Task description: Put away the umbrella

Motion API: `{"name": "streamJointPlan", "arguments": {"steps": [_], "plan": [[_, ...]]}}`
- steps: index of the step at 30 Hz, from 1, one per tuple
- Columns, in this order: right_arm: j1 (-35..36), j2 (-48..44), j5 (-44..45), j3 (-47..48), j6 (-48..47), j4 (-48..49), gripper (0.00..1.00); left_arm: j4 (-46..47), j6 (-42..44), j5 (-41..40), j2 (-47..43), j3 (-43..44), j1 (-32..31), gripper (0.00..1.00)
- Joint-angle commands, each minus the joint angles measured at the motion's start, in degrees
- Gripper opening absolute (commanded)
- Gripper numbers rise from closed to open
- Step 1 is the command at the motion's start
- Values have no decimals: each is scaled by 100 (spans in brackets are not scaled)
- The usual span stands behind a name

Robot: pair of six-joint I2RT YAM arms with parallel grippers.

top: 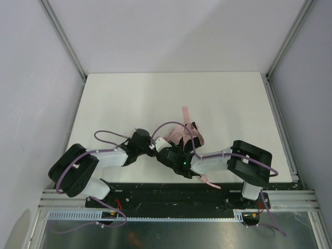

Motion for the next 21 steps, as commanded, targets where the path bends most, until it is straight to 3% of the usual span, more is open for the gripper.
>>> {"name": "streamJointPlan", "arguments": {"steps": [1,4,6,12,13,15,21], "plan": [[-326,569,253,158,354,106,45,-965,6,185,16,-114,-42,0],[-541,723,-442,52,672,-113,12,-957,77,143,-133,-113,11,0],[-723,762,-1098,-114,842,-108,3,-956,186,79,-240,-92,70,9],[-1583,923,-3639,-567,1260,192,0,-758,742,244,-711,-157,649,85],[-1741,980,-4067,-622,1315,277,0,-708,863,304,-838,-184,790,92],[-2003,1108,-4770,-706,1434,456,0,-646,1123,449,-1093,-216,1049,98],[-2754,1846,-6587,-737,1864,1040,0,-571,1293,673,-1658,-357,1344,99]]}}
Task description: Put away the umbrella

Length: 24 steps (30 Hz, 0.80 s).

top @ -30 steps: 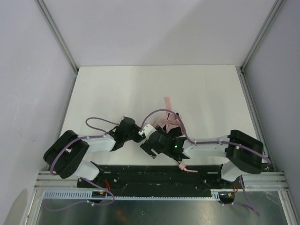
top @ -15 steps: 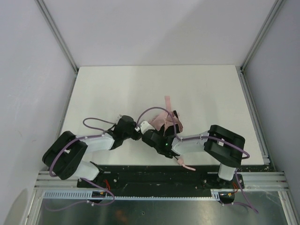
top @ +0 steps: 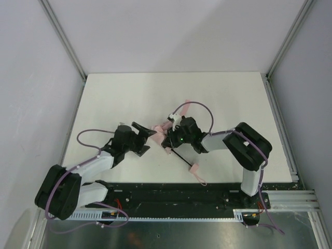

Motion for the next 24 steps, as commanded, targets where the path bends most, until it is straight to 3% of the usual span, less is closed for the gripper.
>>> {"name": "streamJointPlan", "arguments": {"steps": [1,8,15,24], "plan": [[-384,1196,-1976,-549,612,-1165,0,55,343,321,-290,-97,94,99],[-1001,1634,-2820,-549,915,-713,0,584,261,803,812,333,23,100],[-1127,1666,-3129,-502,1002,-556,0,1081,86,399,1618,587,-191,100],[-1155,1558,-3243,-462,925,-607,0,1166,-301,-305,1957,509,-558,96]]}}
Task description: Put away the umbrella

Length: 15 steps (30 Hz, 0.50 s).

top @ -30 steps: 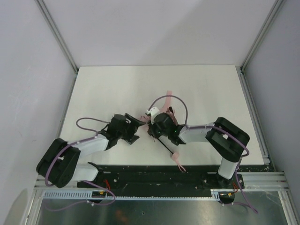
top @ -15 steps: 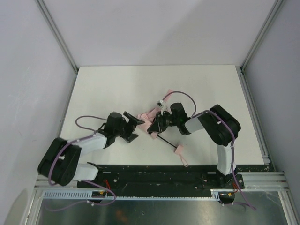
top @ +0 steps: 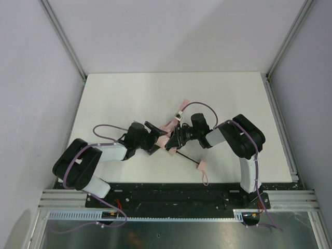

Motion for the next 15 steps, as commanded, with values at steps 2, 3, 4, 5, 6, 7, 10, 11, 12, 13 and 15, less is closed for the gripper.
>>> {"name": "streamJointPlan", "arguments": {"steps": [2,3,4,5,6,7,10,11,12,13,15], "plan": [[34,488,262,-459,-151,-2056,0,58,-332,-642,450,8,-93,90],[38,451,237,-452,-157,-2068,0,54,-308,-660,552,37,-71,85],[45,411,220,-448,-178,-2083,0,57,-248,-699,643,70,-56,81],[53,378,211,-446,-206,-2104,0,45,-182,-772,711,86,-44,75],[61,348,198,-449,-233,-2132,0,35,-149,-826,749,72,-34,68],[65,311,187,-442,-264,-2163,0,29,-120,-853,759,47,-29,62],[116,211,128,-437,-349,-2218,0,-7,86,-1227,696,1,-20,42],[146,181,130,-432,-375,-2242,0,-22,130,-1282,671,-1,-13,31],[182,144,136,-411,-419,-2302,0,-43,178,-1318,659,11,-14,21],[218,99,165,-388,-476,-2363,0,-84,237,-1327,657,47,-14,13],[302,-29,384,-305,-602,-2643,0,-192,293,-1266,664,125,-14,4]]}}
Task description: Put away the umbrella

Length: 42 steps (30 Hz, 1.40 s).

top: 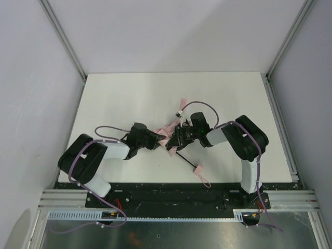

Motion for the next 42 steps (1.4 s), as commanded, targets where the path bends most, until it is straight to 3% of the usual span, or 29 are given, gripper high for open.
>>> {"name": "streamJointPlan", "arguments": {"steps": [1,4,13,16,23,32,38,42], "plan": [[342,156,380,-269,-594,-2288,0,-649,701,-903,164,118,62,2],[457,-213,1107,-58,-849,-2972,8,-940,699,-806,108,236,28,0],[1109,-1976,3808,552,-1487,-4619,69,-2183,378,-652,-167,505,-68,0],[1503,-2575,4637,577,-1846,-4608,76,-2414,291,-458,-220,525,-99,0],[2408,-2771,6573,580,-2713,-3828,78,-2751,196,-308,-341,608,-113,0],[2970,-1781,7266,598,-3376,-2306,71,-3067,81,-134,-383,780,-163,0],[3061,-957,7724,704,-3369,-2135,56,-3170,-36,-74,-473,810,-179,0],[3064,-502,8011,700,-3119,-2276,35,-3180,-88,-58,-575,805,-184,0]]}}
